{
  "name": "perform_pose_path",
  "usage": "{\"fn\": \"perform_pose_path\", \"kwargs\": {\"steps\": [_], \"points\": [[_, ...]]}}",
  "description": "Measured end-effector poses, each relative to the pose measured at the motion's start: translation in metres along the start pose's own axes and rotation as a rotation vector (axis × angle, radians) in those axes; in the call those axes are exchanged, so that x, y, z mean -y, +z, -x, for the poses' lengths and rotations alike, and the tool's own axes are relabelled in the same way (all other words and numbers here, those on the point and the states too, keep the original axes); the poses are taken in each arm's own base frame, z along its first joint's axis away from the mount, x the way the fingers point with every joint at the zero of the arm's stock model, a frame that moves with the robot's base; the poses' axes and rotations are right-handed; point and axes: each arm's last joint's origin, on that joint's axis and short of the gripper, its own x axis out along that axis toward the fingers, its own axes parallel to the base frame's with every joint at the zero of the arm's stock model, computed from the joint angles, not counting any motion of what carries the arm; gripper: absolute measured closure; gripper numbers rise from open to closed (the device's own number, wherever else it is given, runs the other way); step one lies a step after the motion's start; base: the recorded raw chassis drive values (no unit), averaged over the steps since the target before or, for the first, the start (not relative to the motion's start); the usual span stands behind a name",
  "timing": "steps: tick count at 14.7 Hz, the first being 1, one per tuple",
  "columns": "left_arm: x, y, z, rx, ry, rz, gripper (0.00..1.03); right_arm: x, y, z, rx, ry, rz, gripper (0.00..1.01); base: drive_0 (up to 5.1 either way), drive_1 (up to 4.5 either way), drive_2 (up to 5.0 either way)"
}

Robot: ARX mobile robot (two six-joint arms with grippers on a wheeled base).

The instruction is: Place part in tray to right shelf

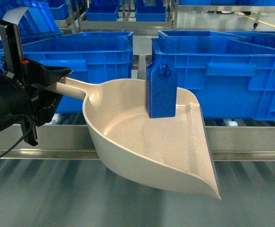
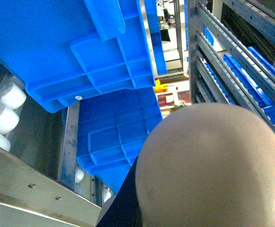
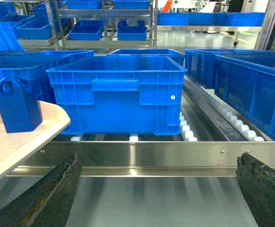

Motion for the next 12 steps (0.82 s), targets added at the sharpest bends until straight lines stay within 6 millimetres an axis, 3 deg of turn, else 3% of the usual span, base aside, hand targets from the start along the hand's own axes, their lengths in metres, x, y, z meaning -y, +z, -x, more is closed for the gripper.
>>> {"fn": "perform_pose_path", "kwargs": {"steps": [5,6,8,12], "points": [[0.000,0.000,0.000,0.000,0.000,0.000,0.88,0.000,0.000,0.000,0.000,0.000,0.000,0.03,0.0,0.00,0.0],[0.001,-0.001,0.000,0.045,0.067,0.017,0.88,0.000,0.000,0.000,0.000,0.000,0.000,0.03,0.0,0.00,0.0],[0.017,0.003,0.004,0.179,-0.017,0.019,0.88,0.000,0.000,0.000,0.000,0.000,0.000,0.03,0.0,0.00,0.0],[0.035,0.011,0.008,0.213,-0.076,0.077,0.88,0.000,0.000,0.000,0.000,0.000,0.000,0.03,0.0,0.00,0.0]]}}
